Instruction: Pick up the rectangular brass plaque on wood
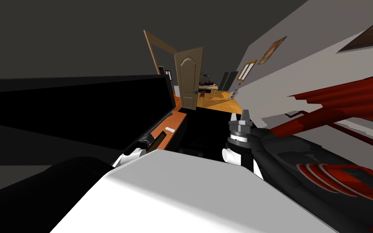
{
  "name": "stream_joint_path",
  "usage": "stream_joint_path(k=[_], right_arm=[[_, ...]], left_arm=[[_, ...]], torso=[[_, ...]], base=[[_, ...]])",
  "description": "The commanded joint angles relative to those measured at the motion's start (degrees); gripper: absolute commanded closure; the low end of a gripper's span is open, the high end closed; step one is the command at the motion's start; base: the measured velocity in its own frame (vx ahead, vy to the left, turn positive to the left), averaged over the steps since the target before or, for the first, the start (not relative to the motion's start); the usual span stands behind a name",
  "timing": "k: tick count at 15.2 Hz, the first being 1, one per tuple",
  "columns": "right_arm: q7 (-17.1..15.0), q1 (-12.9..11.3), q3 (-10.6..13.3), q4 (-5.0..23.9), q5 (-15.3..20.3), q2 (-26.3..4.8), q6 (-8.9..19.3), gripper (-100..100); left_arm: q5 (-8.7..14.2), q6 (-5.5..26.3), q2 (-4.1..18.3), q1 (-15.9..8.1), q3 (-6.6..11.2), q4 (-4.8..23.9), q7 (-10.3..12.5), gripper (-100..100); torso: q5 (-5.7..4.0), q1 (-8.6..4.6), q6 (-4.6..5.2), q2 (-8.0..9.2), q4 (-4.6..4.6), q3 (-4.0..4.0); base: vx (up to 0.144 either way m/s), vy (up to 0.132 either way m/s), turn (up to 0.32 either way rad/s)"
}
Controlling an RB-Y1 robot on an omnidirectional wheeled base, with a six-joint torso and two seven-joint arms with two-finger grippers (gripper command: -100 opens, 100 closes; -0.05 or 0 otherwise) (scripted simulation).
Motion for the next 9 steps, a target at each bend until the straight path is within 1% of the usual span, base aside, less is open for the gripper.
stream_joint_path(k=[1,2,3,4,5,6,8,9], right_arm=[[0.0,0.0,0.0,0.0,0.0,0.0,0.0,0],[0.0,0.0,0.0,0.0,0.0,0.0,0.0,0],[0.0,0.0,0.0,0.0,0.0,0.0,0.0,0],[0.0,0.0,0.0,0.0,0.0,0.0,0.0,0],[0.0,0.0,0.0,0.0,0.0,0.0,0.0,0],[0.0,0.0,0.0,0.0,0.0,0.0,0.0,0],[0.0,0.0,0.0,0.0,0.0,0.0,0.0,0],[0.0,0.0,0.0,0.0,0.0,0.0,0.0,0]], left_arm=[[1.5,2.9,0.3,0.7,1.2,1.2,1.0,-100],[1.5,4.4,0.3,0.7,1.2,1.2,1.0,-100],[2.9,5.8,0.5,1.3,2.33,2.2,1.9,-100],[2.9,7.3,0.5,1.3,2.33,2.2,1.9,-100],[2.9,8.0,0.5,1.3,2.33,2.2,1.9,-100],[4.3,9.7,0.7,2.0,3.45,3.2,2.9,-100],[4.3,11.5,0.7,2.0,3.45,3.2,2.9,-100],[5.6,12.9,0.8,2.7,4.55,4.3,3.8,-100]], torso=[[0.0,0.0,0.0,0.0,0.0,0.0],[0.0,-0.02,0.01,0.0,0.01,0.01],[0.0,-0.01,0.01,-0.03,0.0,-0.01],[0.0,0.0,0.01,-0.09,-0.01,-0.04],[0.0,0.02,0.0,-0.13,-0.02,-0.07],[0.01,0.02,0.0,-0.1,-0.02,-0.05],[0.0,0.02,0.01,-0.1,-0.02,-0.05],[0.01,0.02,0.0,-0.07,-0.01,-0.04]], base=[[0.044,-0.001,-0.052],[0.062,0.003,-0.065],[0.088,0.009,-0.087],[0.091,0.014,-0.066],[0.064,0.013,-0.017],[0.071,0.011,-0.06],[0.066,0.014,-0.041],[0.064,0.014,-0.057]])
